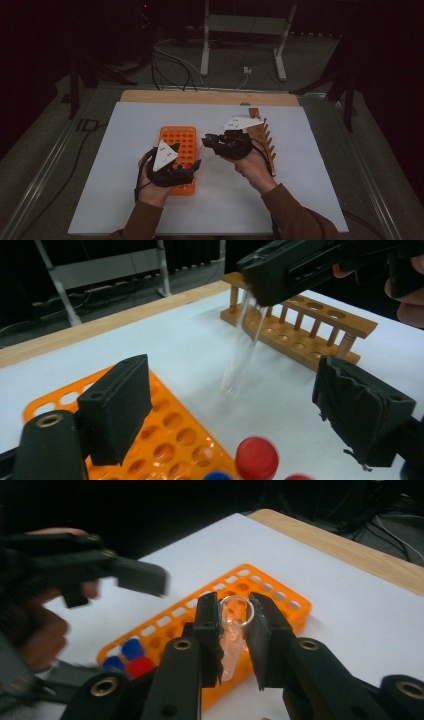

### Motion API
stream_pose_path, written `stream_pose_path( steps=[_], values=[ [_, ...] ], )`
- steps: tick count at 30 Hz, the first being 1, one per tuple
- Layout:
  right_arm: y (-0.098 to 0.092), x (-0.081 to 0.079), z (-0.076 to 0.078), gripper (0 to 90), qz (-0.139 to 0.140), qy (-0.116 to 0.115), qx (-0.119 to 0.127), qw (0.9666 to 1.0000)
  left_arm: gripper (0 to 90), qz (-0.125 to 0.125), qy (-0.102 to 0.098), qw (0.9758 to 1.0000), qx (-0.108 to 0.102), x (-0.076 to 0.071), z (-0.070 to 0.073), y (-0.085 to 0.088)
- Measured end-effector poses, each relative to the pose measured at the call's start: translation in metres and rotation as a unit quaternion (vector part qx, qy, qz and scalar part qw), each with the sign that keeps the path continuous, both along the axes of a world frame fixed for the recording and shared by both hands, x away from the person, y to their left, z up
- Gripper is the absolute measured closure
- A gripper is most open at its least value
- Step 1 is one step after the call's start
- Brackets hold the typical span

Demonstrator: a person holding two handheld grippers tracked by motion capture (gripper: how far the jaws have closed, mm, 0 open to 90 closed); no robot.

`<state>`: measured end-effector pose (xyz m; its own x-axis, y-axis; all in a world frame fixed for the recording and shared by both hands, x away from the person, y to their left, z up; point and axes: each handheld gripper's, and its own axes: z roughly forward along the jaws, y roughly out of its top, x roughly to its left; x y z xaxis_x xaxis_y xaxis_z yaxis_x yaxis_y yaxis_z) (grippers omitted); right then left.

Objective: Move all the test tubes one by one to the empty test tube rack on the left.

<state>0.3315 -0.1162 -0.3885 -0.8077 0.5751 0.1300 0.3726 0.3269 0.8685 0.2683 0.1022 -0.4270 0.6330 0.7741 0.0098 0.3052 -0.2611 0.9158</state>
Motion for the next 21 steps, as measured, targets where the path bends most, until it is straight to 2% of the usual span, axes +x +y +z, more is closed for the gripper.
stream_pose_path(
  steps=[4,8,12,16,21],
  values=[
    [0.008,-0.004,0.002,76.2,0.013,0.0,0.002,0.9999,25.7,0.008,-0.005,0.9999,0.006,0.002,0.0,-0.004],
    [0.015,-0.007,0.003,76.2,0.02,0.003,0.004,0.9998,49.9,-0.001,-0.003,1.0,-0.003,0.005,0.001,-0.003],
    [0.021,-0.008,0.003,76.2,0.026,0.002,0.002,0.9997,63.4,-0.005,0.0,1.0,0.008,0.009,0.001,-0.004],
    [0.026,-0.009,0.003,76.2,0.029,0.003,0.001,0.9996,73.1,-0.005,-0.001,0.9999,0.014,0.01,0.0,-0.004],
    [0.028,-0.008,0.003,76.3,0.031,0.001,-0.001,0.9995,76.1,-0.013,-0.006,0.9996,0.023,0.011,-0.001,-0.004]
  ],
)
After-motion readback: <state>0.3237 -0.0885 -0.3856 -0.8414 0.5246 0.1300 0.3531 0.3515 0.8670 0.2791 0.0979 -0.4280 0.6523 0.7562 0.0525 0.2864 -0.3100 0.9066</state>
